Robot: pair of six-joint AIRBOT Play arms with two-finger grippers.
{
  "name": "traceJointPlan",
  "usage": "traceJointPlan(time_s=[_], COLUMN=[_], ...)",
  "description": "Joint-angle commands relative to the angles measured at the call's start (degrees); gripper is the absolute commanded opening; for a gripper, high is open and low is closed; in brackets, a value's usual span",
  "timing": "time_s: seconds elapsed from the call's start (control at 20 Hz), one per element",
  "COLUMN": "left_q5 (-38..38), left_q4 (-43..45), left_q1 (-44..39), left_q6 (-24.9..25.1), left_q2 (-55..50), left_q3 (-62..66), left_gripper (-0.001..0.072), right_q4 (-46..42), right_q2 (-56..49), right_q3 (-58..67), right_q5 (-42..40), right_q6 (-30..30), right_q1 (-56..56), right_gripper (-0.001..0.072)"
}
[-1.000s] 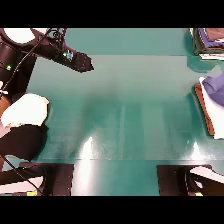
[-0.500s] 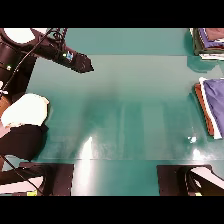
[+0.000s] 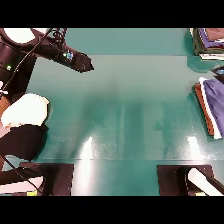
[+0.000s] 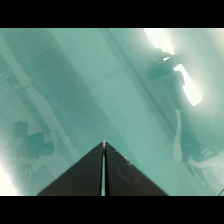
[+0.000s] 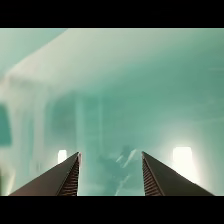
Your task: Fold the shirts.
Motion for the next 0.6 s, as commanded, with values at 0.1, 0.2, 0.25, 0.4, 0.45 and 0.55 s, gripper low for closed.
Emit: traceJointPlan(time_s=[0.1,0.2,0.25,0.4,0.45,0.55], left_q5=[0.2,0.2,0.2,0.2,0.2,0.2], left_q4=[0.0,0.0,0.0,0.0,0.0,0.0], left_q1=[0.0,0.0,0.0,0.0,0.0,0.0], left_q6=[0.0,0.0,0.0,0.0,0.0,0.0], left_q2=[0.0,0.0,0.0,0.0,0.0,0.0], left_q3=[0.0,0.0,0.0,0.0,0.0,0.0], left_gripper=[0.0026,0.0026,0.0026,0.0026,0.0026,0.0026], right_q4=[0.8,0.9,0.9,0.9,0.9,0.9], right_q2=[0.2,0.2,0.2,0.2,0.2,0.2], right_q3=[0.0,0.0,0.0,0.0,0.0,0.0], right_q5=[-9.2,-10.2,-10.1,-9.2,-9.0,-8.9], right_q6=[0.0,0.0,0.0,0.0,0.0,0.0], right_q1=[17.6,19.6,20.1,20.5,20.5,20.5], right_gripper=[0.0018,0.0018,0.0018,0.0018,0.0018,0.0018])
